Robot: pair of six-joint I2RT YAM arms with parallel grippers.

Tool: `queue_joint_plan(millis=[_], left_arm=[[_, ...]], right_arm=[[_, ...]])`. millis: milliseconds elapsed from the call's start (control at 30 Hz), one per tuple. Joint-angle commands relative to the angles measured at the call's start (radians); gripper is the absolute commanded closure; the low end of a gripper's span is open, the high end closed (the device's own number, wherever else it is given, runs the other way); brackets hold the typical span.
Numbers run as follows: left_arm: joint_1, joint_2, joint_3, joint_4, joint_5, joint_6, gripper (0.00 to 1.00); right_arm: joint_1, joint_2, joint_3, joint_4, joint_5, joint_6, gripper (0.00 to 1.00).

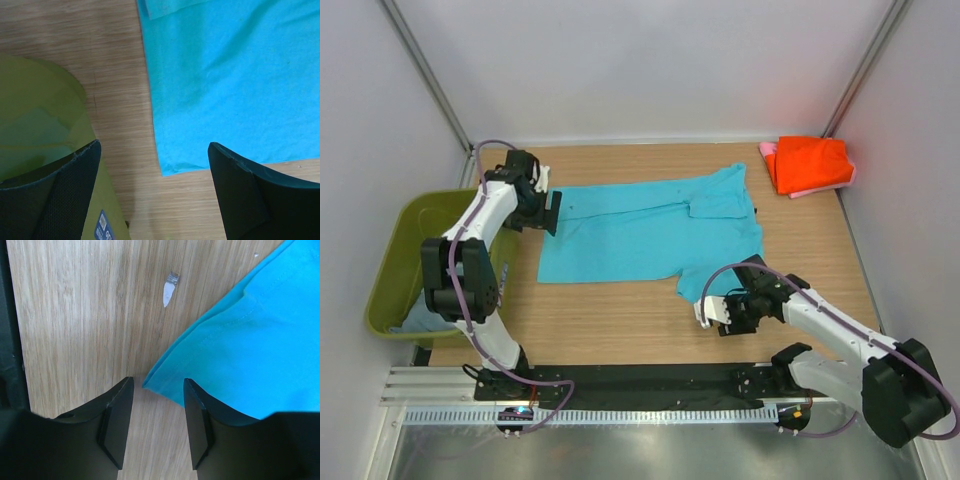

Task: Fold and stack the t-shirts
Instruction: Fold the tshirt

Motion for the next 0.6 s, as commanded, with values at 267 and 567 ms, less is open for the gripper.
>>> queue_joint_plan(millis=[267,567], left_arm=[[0.002,0.003,0.03,-0.028,-0.045,0.005,0.12],[0.002,-0.042,-0.074,-0.056,-0.037,-0.032,0.19]], right_arm=[[0.016,0.08,0.018,0.074,0.031,0.019,0.82],[0.016,-0.018,0.061,-0.009,0.059,0.047,0.99]])
